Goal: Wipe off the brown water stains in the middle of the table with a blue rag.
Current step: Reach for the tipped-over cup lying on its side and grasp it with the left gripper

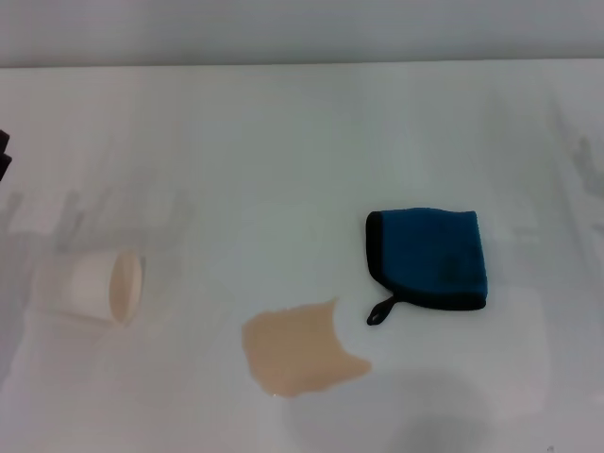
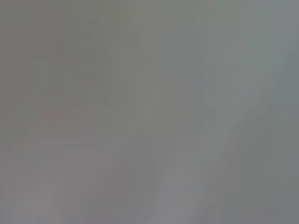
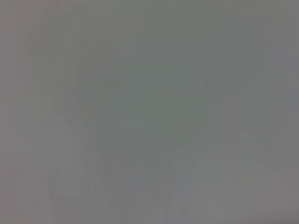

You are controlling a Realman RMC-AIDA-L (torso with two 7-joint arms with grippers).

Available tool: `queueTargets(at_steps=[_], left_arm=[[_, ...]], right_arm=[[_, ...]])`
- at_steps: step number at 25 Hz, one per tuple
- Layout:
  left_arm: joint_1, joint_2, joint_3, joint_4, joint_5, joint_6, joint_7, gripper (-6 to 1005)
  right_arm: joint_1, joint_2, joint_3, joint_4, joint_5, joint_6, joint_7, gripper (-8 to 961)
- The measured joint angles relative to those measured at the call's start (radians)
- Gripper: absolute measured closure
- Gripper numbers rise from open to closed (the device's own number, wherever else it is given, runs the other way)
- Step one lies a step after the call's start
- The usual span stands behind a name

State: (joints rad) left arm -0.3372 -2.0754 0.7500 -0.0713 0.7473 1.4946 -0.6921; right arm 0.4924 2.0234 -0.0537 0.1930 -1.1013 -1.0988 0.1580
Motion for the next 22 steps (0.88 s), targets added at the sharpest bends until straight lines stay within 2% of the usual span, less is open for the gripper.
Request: queueTargets(at_steps=[6,9,11,17,18,20,22], left_arm=[[-0.009,0.001,0.0,0.043,0.005,-0.006,-0.028,121],[-0.023,0.01,0.007,0.082,0.025,-0.034,-0.149,121],[-0.027,0.019,0.028,0.149,0.061,-0.082,-0.289,121],[-0.028,0.076,0.112,0.415,0.265,-0.198,-0.743,122],[-0.025,0.093,0.116,0.502,0.367,-0.2,-0.857,122],[-0.023,0.098,0.117,0.538,0.406,-0.199,-0.891,122],[-0.017,0.112,0.119,0.641,0.545,-0.191,-0.981,122]], right_arm=[[0.0,0.0,0.002,0.0,0.001,0.001,0.0,108],[0.0,0.0,0.002,0.0,0.002,0.001,0.0,108],[0.0,0.0,0.002,0.0,0.002,0.001,0.0,108],[0.002,0.001,0.002,0.0,0.0,0.001,0.0,109],[0.002,0.001,0.002,0.0,-0.001,0.001,0.0,109],[0.002,0.001,0.002,0.0,-0.002,0.001,0.0,109],[0.003,0.001,0.002,0.0,-0.003,0.001,0.0,109]])
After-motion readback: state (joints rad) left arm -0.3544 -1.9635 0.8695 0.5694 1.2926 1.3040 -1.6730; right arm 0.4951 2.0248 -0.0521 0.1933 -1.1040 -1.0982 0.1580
